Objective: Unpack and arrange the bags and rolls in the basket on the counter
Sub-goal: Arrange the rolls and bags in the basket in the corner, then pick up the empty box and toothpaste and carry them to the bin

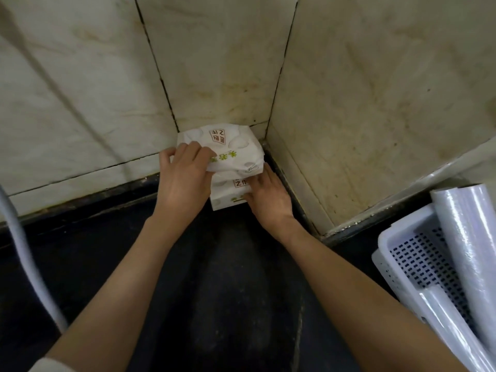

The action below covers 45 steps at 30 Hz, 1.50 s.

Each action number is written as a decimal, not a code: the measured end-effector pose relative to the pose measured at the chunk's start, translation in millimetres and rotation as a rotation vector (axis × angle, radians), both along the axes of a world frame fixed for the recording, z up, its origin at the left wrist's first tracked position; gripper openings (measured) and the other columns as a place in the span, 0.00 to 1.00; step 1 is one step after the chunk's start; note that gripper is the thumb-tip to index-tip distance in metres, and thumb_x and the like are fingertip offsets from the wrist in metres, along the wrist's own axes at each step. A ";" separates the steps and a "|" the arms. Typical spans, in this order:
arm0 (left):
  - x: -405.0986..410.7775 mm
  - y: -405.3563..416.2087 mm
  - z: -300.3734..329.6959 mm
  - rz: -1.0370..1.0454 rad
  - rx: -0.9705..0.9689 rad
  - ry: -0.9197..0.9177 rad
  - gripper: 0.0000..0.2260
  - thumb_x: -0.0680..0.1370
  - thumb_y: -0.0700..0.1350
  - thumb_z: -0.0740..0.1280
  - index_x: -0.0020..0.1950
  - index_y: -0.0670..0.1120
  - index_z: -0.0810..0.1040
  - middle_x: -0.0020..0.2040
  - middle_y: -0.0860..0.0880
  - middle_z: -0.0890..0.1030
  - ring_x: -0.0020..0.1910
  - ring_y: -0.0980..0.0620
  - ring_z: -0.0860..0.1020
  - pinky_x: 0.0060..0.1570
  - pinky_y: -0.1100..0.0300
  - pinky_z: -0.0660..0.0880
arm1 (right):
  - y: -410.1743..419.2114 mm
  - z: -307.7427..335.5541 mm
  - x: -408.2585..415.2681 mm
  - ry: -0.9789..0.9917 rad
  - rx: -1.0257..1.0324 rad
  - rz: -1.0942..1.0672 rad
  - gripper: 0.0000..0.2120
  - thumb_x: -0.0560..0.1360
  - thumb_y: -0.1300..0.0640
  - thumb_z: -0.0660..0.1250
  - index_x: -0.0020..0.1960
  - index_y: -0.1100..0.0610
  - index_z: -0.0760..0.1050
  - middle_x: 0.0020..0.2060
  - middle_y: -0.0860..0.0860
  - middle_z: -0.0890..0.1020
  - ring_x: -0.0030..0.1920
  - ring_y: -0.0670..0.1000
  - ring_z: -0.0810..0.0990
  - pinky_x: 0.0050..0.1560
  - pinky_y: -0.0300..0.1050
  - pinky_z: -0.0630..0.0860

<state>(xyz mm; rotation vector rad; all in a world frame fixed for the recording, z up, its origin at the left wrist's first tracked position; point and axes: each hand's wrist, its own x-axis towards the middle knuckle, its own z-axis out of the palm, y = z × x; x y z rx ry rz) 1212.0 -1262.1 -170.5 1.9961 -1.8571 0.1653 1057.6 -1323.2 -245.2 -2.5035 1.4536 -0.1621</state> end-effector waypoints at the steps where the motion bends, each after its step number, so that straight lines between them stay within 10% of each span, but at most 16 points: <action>1: -1.8 -1.4 -3.6 0.005 0.011 0.002 0.08 0.70 0.32 0.67 0.49 0.38 0.77 0.44 0.39 0.78 0.46 0.40 0.76 0.51 0.47 0.67 | 8.8 -1.2 -3.2 -0.031 0.012 -0.008 0.30 0.78 0.55 0.60 0.75 0.57 0.51 0.76 0.58 0.54 0.76 0.55 0.50 0.76 0.52 0.50; 17: -55.3 21.6 -3.7 -0.091 0.164 0.189 0.26 0.76 0.42 0.65 0.72 0.39 0.61 0.68 0.35 0.67 0.66 0.36 0.67 0.67 0.41 0.64 | 145.7 15.4 -114.6 0.151 0.150 -0.022 0.29 0.80 0.48 0.53 0.76 0.50 0.43 0.77 0.54 0.47 0.76 0.53 0.43 0.74 0.51 0.39; 23: -128.7 114.3 3.1 -0.453 0.334 0.283 0.25 0.78 0.46 0.62 0.74 0.46 0.60 0.74 0.43 0.63 0.73 0.45 0.61 0.72 0.50 0.58 | 239.6 56.6 -188.7 0.032 0.077 -0.301 0.28 0.80 0.48 0.54 0.76 0.51 0.46 0.77 0.54 0.51 0.76 0.52 0.48 0.75 0.49 0.42; 36: -356.1 241.3 -19.0 -1.159 0.476 0.014 0.25 0.79 0.49 0.58 0.75 0.49 0.56 0.76 0.48 0.58 0.75 0.51 0.54 0.74 0.55 0.50 | 446.2 69.9 -388.6 0.096 0.048 -0.930 0.27 0.78 0.51 0.58 0.75 0.53 0.53 0.75 0.55 0.57 0.76 0.54 0.53 0.75 0.50 0.46; 45: -489.9 261.8 -45.9 -1.280 0.638 -0.202 0.35 0.75 0.51 0.66 0.76 0.51 0.51 0.77 0.45 0.49 0.76 0.47 0.43 0.73 0.47 0.40 | 407.9 30.5 -533.4 0.151 0.190 -0.984 0.38 0.74 0.40 0.61 0.76 0.53 0.47 0.76 0.56 0.52 0.76 0.56 0.47 0.74 0.58 0.45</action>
